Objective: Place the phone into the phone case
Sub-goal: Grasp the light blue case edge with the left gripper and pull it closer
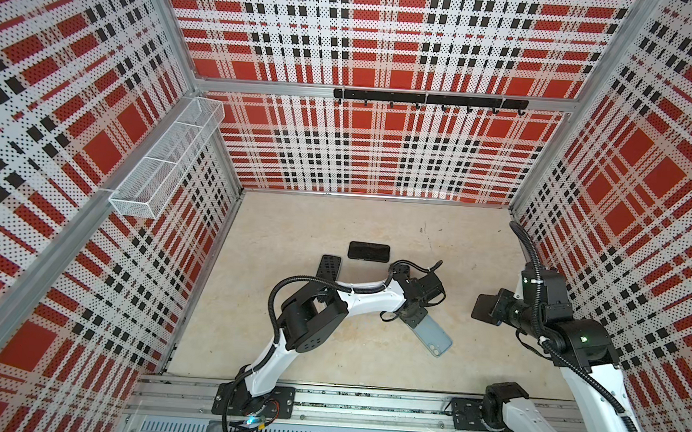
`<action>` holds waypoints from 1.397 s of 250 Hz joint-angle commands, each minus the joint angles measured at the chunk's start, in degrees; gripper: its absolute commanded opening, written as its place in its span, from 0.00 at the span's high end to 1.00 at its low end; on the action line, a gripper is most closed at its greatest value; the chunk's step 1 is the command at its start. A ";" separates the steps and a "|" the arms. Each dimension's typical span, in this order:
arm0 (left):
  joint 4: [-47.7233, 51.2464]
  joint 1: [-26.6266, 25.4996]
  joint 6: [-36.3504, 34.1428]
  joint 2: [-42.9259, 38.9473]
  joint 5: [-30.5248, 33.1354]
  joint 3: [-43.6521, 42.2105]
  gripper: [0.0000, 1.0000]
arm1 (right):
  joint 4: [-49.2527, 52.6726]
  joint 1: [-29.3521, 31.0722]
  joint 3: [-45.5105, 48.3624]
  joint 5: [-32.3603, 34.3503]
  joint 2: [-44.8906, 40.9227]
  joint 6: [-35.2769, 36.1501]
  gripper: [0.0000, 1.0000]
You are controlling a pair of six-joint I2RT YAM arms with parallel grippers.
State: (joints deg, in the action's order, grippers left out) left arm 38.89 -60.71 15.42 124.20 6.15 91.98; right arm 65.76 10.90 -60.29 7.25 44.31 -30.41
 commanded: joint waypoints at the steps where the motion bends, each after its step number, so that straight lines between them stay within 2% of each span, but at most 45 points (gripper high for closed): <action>1: 0.73 -1.84 0.60 -3.53 -0.38 -3.52 0.95 | -3.99 0.00 -0.97 1.20 -0.45 0.39 1.00; 59: 2.44 -2.22 15.75 -17.40 4.91 -16.49 0.98 | -5.48 -0.04 -1.41 -2.32 -2.04 1.43 1.00; 107: 5.92 -0.27 30.98 -30.48 8.70 -29.36 1.00 | -10.14 0.00 0.10 -13.79 -3.97 3.39 1.00; 151: 5.07 3.18 37.91 -35.83 7.24 -38.10 1.00 | -16.06 0.01 4.32 -24.03 -5.50 0.28 1.00; 205: 3.19 5.66 37.47 -34.78 6.75 -40.40 1.00 | -23.68 0.18 10.37 -32.85 -6.33 -7.19 1.00; 230: 2.34 7.28 37.16 -34.67 7.02 -42.02 1.00 | -26.20 1.02 12.79 -34.40 -6.51 -9.78 1.00; 290: -0.33 10.55 36.63 -37.44 6.88 -46.88 1.00 | -28.96 6.74 14.92 -31.65 -5.07 -12.69 1.00; 349: -2.60 10.95 33.54 -37.47 5.70 -46.81 0.98 | -32.79 13.08 16.08 -27.43 -1.16 -14.95 1.00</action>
State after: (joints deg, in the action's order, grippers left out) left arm 38.24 -50.19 50.41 87.37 11.77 45.10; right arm 40.58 22.09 -44.71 -22.22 41.76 -43.16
